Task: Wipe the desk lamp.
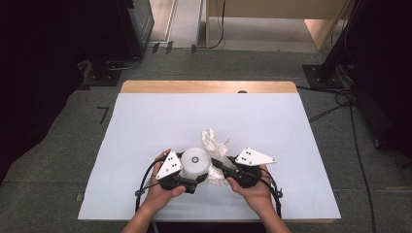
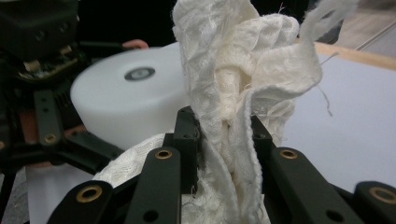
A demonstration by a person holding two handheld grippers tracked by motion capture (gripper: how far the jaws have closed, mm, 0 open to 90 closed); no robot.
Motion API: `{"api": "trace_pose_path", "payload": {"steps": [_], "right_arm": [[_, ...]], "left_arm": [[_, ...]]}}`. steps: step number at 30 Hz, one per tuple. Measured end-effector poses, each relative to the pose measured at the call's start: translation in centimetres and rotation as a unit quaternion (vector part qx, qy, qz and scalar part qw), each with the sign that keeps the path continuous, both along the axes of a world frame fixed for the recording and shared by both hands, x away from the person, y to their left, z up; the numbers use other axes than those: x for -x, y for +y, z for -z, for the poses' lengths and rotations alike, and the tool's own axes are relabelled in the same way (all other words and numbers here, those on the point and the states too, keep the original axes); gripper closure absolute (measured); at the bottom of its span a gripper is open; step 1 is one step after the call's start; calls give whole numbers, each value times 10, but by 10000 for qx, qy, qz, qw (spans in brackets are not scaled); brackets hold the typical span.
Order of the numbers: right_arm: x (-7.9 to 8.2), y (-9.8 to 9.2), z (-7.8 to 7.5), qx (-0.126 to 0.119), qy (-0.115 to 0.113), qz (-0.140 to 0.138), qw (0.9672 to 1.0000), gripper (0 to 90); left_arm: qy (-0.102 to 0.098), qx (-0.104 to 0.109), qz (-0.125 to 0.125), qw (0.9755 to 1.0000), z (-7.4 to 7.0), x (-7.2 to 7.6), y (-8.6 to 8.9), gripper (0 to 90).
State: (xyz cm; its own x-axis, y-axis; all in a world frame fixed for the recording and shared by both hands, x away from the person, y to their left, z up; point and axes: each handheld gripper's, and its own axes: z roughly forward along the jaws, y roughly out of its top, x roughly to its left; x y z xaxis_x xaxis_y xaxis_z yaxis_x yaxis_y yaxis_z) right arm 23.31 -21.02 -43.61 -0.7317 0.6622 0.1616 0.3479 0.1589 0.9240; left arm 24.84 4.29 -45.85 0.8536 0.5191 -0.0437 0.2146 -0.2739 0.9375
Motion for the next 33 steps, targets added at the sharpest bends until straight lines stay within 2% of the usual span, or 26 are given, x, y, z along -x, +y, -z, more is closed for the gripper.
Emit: {"api": "trace_pose_path", "payload": {"steps": [3,7,9,11,16,21,23,26,28,29,30,31,33], "right_arm": [[-2,5,9,140,176,-30,9997,731],[-6,11,22,303,400,-84,9987,730],[-7,14,28,414,491,-81,9979,729],[-8,14,29,493,489,-2,9976,729],[-11,1,24,372,439,283,9979,728],[-15,-11,22,260,426,490,9976,728],[-15,-12,22,246,418,501,9976,728],[-15,-12,22,271,403,471,9977,727],[-15,-11,23,301,393,458,9977,727],[-15,-11,23,301,393,458,9977,727],[-15,-11,24,310,393,448,9977,727],[-15,-11,24,314,401,455,9977,727],[-16,-11,25,325,423,457,9975,726]], "left_arm": [[5,220,-16,9998,-4,0,4,88],[-13,378,-59,9993,-6,-2,10,88],[-37,326,-134,9994,-5,-4,11,88],[-113,127,-222,9996,-2,-4,10,88],[-279,-276,-270,9989,11,-9,11,88],[-252,-239,-134,9993,14,-11,17,86],[-155,-214,-180,9995,14,-12,19,85],[-92,-237,-382,9989,14,-8,21,43],[4,-84,-564,9984,15,-4,22,29],[4,-84,-564,9984,15,-4,22,17],[104,96,-771,9969,16,0,22,15],[152,150,-896,9957,17,2,20,15],[206,108,-1165,9929,18,4,13,16]]}}
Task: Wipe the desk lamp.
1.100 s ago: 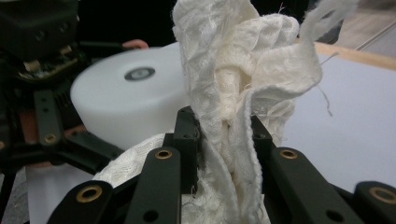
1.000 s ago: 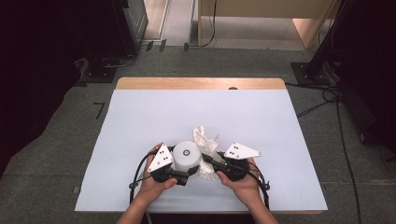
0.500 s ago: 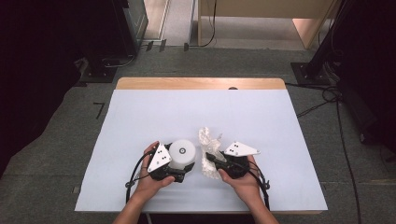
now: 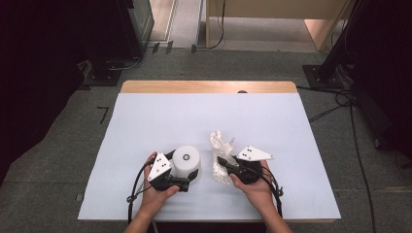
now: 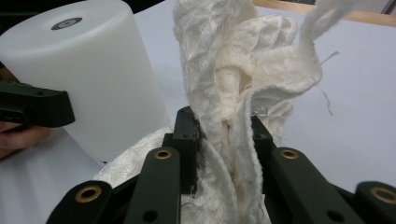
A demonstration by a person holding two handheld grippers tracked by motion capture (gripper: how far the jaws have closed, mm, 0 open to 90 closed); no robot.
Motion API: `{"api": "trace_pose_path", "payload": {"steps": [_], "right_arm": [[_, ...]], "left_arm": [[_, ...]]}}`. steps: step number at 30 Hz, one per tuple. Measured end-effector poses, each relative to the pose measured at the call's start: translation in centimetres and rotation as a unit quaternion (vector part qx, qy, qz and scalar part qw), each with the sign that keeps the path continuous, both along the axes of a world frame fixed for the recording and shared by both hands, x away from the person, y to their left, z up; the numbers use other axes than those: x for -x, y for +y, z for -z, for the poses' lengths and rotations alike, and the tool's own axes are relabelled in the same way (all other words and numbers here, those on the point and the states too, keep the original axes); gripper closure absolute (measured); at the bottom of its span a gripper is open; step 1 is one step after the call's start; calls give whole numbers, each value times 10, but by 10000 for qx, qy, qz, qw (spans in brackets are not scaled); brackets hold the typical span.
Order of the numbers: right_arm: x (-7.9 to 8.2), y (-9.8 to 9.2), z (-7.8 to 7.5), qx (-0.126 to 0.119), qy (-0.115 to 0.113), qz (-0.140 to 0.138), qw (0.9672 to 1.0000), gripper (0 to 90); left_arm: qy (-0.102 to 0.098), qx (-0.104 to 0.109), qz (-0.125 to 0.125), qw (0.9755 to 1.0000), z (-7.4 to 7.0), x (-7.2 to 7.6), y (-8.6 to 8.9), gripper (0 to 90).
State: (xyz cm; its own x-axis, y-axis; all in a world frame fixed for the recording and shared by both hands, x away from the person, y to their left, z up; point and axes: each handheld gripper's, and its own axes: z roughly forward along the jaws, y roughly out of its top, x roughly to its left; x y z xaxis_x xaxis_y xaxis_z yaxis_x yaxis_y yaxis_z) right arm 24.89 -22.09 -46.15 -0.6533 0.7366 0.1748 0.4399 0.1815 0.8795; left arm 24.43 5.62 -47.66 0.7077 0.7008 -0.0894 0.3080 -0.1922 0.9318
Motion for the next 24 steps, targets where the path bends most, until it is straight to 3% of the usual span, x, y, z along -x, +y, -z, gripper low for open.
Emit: {"api": "trace_pose_path", "payload": {"steps": [6,10,12,16,20,24], "right_arm": [[0,1,1,24,11,3,10000,726],[0,4,1,38,19,-65,10000,726],[2,6,0,8,27,-99,9999,727],[6,14,-4,-124,41,-292,9995,727],[12,28,-5,-93,50,-557,9984,727],[13,33,0,-65,131,-578,9982,729]], "left_arm": [[-219,-210,-377,9988,1,7,-10,79],[-147,-50,-146,9998,-2,1,-4,83],[-151,24,93,9998,-8,-3,1,83],[-227,91,618,9978,-20,-7,6,83],[-332,84,745,9966,-26,-4,3,83],[-259,238,972,9946,-28,-5,5,86]]}}
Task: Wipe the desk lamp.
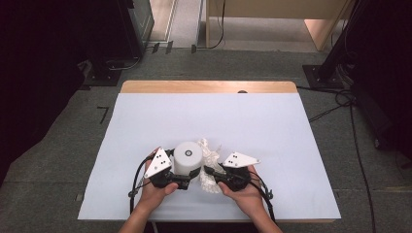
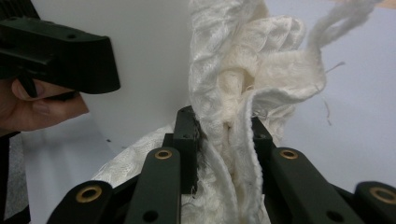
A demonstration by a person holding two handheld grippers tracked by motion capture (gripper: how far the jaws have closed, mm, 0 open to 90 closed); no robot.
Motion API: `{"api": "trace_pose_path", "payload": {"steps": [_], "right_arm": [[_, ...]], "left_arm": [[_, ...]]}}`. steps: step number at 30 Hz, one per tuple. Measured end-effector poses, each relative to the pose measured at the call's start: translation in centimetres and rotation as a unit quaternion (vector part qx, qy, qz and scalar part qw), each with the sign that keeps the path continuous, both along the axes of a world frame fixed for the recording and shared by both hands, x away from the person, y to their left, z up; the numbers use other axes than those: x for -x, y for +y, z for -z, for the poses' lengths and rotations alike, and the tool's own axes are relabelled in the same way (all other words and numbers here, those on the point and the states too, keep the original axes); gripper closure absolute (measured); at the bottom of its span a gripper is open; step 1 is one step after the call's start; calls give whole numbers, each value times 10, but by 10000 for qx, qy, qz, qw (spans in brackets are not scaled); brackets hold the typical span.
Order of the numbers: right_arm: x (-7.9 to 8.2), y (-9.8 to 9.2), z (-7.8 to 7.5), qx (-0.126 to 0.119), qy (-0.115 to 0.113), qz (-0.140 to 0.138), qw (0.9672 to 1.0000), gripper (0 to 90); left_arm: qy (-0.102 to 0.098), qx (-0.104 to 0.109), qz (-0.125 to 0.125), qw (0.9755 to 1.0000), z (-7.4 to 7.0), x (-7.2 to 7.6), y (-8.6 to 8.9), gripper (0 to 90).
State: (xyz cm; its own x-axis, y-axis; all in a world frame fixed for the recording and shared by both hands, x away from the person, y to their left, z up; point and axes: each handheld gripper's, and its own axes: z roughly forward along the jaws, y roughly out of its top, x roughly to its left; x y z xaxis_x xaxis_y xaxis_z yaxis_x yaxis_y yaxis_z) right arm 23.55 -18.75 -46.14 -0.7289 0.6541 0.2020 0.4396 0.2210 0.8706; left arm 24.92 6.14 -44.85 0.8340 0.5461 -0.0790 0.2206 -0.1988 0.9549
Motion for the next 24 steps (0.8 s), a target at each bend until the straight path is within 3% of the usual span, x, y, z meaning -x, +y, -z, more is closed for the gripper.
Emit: {"api": "trace_pose_path", "payload": {"steps": [6,12,15,17,20,24], "right_arm": [[3,-9,-17,-219,-320,116,9992,731],[6,-18,-30,-379,-544,117,9977,730],[4,-14,-22,-295,-386,128,9987,730],[1,-9,-12,-142,-134,125,9997,729],[-3,-2,1,169,204,81,9996,728],[-5,-6,1,161,146,220,9995,727]], "left_arm": [[24,-324,157,9993,8,-2,-6,87],[75,-496,50,9987,12,-4,-11,87],[133,-329,-13,9994,11,-5,-9,87],[137,-195,-80,9997,10,-5,-7,87],[17,-199,-204,9996,12,-6,-4,86],[-100,-269,-281,9992,18,-8,-4,86]]}}
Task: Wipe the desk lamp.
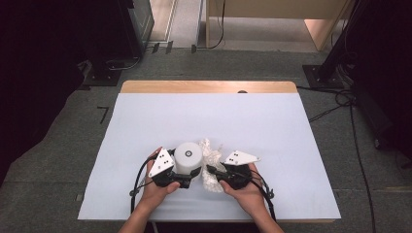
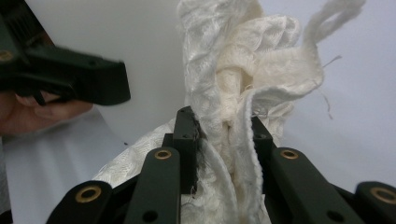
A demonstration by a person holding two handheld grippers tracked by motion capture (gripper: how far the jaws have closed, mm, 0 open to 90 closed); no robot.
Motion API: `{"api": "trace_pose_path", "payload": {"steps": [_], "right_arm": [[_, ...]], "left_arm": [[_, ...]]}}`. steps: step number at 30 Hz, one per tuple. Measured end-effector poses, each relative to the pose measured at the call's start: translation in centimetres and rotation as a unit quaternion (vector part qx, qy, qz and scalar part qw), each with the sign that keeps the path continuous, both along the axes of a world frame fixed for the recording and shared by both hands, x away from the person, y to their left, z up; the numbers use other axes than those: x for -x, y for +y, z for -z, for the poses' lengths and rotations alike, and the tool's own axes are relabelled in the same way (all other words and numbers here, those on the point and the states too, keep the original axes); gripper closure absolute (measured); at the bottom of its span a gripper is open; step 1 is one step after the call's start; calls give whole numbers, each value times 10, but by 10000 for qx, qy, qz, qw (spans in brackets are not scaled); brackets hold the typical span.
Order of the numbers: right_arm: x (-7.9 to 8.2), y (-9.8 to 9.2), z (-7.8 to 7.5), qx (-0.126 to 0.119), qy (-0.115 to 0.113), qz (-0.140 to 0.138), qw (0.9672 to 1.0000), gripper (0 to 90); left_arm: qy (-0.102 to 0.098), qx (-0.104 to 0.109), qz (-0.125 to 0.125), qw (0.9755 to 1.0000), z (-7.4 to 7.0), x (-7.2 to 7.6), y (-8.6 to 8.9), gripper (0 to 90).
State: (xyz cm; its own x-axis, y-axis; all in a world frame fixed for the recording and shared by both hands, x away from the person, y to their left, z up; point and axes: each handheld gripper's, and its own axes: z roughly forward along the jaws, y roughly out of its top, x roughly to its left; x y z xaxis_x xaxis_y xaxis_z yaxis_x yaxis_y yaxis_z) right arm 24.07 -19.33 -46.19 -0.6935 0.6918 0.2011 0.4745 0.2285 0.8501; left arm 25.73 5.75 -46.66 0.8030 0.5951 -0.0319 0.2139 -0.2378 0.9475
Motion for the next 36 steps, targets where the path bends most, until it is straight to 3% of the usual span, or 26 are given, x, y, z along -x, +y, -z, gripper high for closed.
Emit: {"api": "trace_pose_path", "payload": {"steps": [3,8,11,13,15,16,17,20,22,25,28,30,33,34,36], "right_arm": [[-2,-9,-5,-60,-77,147,9998,726],[-5,-20,-7,-141,-100,275,9995,726],[-6,-23,-8,-162,-108,303,9994,726],[-6,-25,-8,-148,-104,336,9993,725],[-7,-27,-8,-99,-137,362,9992,724],[-7,-27,-8,-98,-116,374,9992,724],[-8,-28,-7,-94,-102,370,9992,724],[-9,-28,-5,-68,-66,382,9992,724],[-10,-27,-3,-47,-54,370,9993,723],[-9,-25,-2,-8,-28,310,9995,723],[-9,-22,-2,-8,-31,269,9996,723],[-8,-21,-2,-4,-29,232,9997,723],[-7,-18,-2,-25,0,139,9999,723],[-6,-16,-1,-39,32,94,9999,724],[-5,-10,1,-6,76,5,10000,723]], "left_arm": [[-32,-266,-94,9996,8,-1,-2,85],[93,-267,-98,9996,9,0,6,81],[212,-243,-170,9993,10,1,8,22],[332,-12,-338,9989,9,7,10,23],[399,329,-542,9972,7,12,11,23],[399,329,-542,9972,7,12,11,22],[389,349,-847,9950,8,16,8,9],[240,179,-1198,9924,10,22,-1,8],[146,94,-1463,9891,9,25,-9,11],[2,-8,-1607,9870,9,28,-14,73],[-16,-57,-1538,9881,8,27,-13,82],[43,-48,-1392,9902,7,23,-9,84],[117,142,-1121,9935,3,15,-2,86],[117,142,-1121,9935,3,15,-2,86],[5,313,-667,9973,-7,11,4,86]]}}
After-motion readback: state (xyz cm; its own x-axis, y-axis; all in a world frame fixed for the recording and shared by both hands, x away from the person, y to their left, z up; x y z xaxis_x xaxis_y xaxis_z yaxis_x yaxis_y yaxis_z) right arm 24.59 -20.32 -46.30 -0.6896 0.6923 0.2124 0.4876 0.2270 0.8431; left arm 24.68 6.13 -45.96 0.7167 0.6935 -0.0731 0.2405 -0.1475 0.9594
